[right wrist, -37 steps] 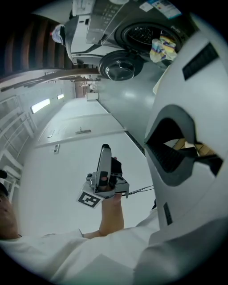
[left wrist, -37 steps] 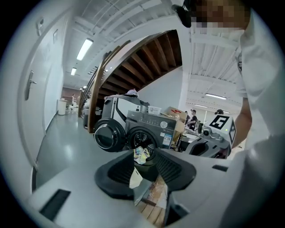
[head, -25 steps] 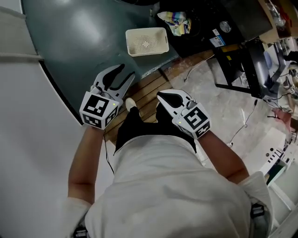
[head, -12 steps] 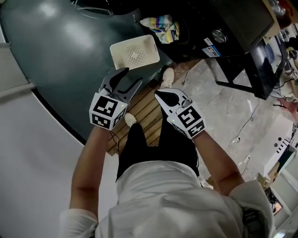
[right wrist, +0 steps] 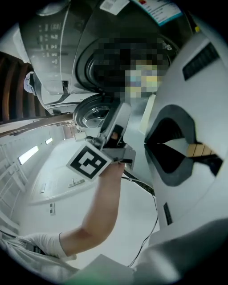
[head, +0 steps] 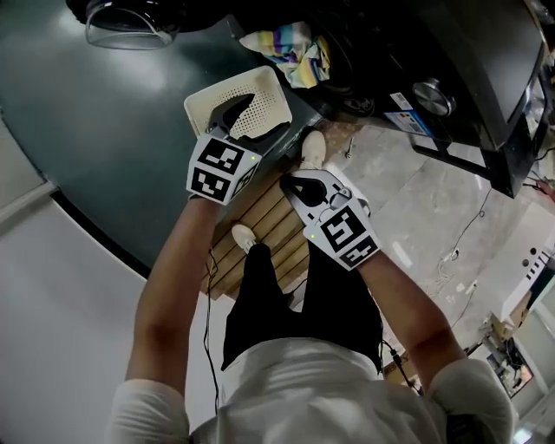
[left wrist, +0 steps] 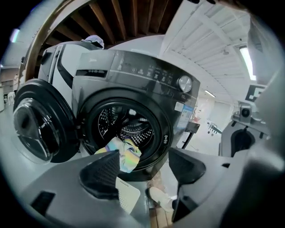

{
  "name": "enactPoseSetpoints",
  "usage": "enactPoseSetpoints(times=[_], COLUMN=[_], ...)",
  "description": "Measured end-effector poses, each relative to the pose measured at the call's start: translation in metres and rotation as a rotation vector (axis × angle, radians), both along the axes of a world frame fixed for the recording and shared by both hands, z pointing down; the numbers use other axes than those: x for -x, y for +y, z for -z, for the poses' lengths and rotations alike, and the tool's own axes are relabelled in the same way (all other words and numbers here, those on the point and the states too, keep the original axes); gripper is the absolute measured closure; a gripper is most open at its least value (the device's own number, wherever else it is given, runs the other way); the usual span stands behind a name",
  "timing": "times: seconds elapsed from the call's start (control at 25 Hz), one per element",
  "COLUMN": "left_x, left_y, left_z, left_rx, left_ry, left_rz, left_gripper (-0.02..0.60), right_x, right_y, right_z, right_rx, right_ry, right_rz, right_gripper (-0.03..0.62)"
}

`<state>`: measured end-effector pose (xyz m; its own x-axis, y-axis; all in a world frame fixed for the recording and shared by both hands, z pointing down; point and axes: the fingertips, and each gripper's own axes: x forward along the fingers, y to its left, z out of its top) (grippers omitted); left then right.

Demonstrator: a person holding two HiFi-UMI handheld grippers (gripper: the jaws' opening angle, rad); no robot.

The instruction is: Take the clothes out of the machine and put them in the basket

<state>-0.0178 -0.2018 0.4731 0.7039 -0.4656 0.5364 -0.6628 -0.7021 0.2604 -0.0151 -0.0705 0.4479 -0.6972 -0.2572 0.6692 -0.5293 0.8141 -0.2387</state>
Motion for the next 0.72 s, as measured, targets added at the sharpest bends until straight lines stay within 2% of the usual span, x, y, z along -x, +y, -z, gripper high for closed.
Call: enactPoseSetpoints(times=[0.36, 0.72], left_x=[-0.052, -0.102], left_y=[-0.083, -0.144], left_z=[-0.104, -0.161], left_rx=[0.051, 0.046], left_ry=[-0.127, -0.200], left_rz=[-0.057, -0.085], left_gripper=[0.187, 0.154], right_x=[-0.032, -0.051], right_y=[-0.038, -0.050], right_z=[-0.031, -0.052], right_rx=[0.057, 0.113], right_ry=[0.098, 0.103], right_rz=[0.047, 0.103], right_gripper=[0.588, 0.588])
